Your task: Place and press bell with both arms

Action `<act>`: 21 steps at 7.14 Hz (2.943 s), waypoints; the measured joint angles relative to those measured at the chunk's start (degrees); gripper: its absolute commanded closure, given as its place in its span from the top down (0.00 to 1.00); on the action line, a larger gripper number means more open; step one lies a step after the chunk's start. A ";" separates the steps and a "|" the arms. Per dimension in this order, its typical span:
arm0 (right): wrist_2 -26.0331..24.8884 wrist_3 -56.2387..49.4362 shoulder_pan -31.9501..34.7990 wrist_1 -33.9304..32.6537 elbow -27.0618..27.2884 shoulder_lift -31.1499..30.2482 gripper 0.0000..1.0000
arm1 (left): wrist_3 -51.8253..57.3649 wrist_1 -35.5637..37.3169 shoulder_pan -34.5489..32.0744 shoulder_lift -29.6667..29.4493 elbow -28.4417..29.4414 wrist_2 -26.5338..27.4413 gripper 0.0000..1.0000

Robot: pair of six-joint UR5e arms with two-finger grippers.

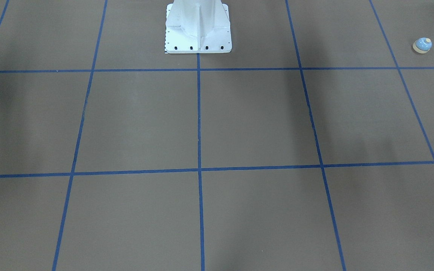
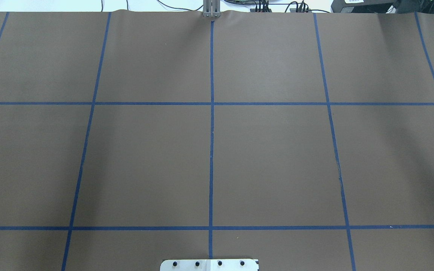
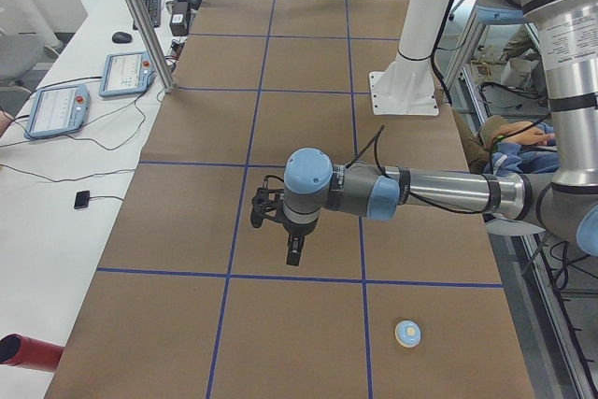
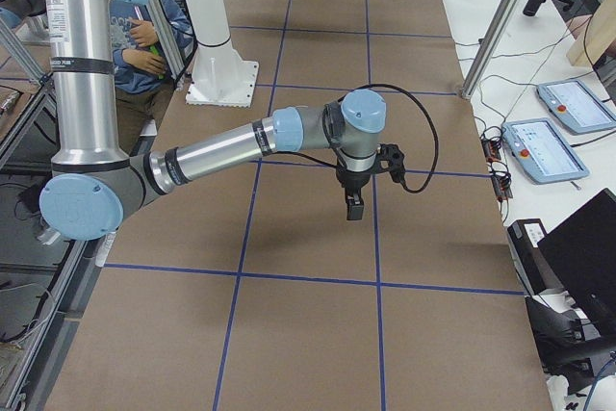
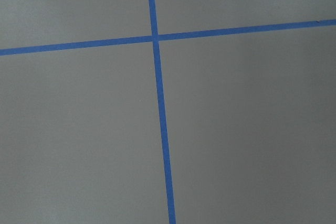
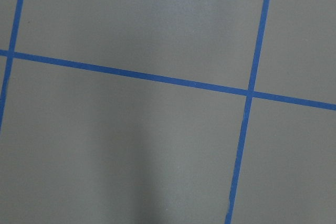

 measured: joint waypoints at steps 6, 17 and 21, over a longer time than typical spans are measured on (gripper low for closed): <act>0.41 0.15 0.68 0.00 0.87 -1.13 1.00 | -0.11 -4.83 0.29 2.37 0.01 -0.07 1.00; 1.90 3.76 -0.14 0.53 2.01 -1.00 1.00 | 0.01 -6.97 6.16 4.24 16.23 1.97 1.00; 2.01 3.70 -2.25 0.48 3.76 -1.23 1.00 | 0.22 -24.55 8.78 11.98 23.63 2.39 1.00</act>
